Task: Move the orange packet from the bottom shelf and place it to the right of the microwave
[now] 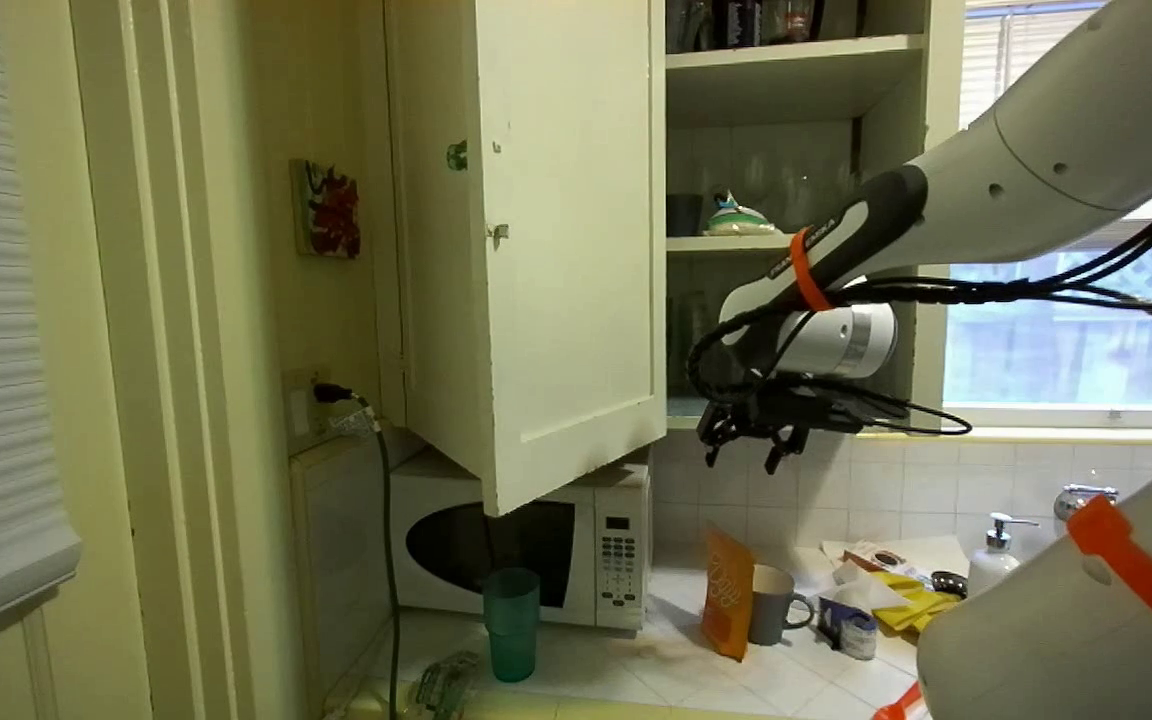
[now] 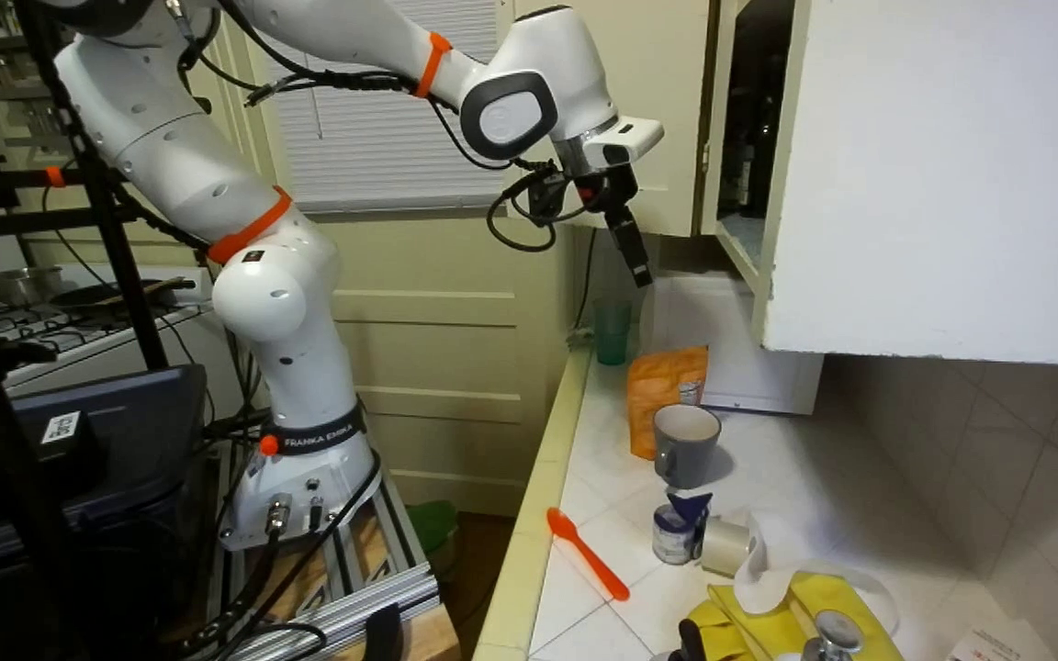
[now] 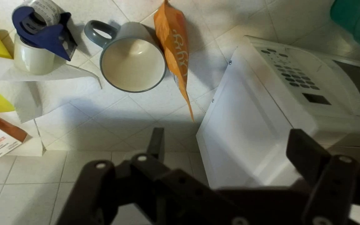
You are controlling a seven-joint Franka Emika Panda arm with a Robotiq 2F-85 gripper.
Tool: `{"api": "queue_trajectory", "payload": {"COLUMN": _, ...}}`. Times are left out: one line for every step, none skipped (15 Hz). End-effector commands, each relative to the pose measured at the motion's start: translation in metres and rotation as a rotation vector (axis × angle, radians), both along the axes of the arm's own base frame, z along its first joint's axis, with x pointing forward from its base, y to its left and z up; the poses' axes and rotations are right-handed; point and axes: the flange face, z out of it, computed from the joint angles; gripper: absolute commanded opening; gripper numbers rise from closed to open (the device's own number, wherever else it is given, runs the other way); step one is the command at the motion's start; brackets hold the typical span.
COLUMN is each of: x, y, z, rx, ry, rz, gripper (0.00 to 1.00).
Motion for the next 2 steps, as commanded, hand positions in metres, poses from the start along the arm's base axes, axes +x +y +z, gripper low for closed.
{"api": "queue_trajectory", "payload": {"x": -0.0002, "y": 0.0002, "z": 0.0014, "rx": 0.0, "ry": 0.0, "rz": 0.0, "gripper": 1.0}}
{"api": "queue_trajectory", "payload": {"x": -0.0003, "y": 0.0, "z": 0.0014, "rx": 0.0, "ry": 0.0, "rz": -0.001, "gripper": 1.0}}
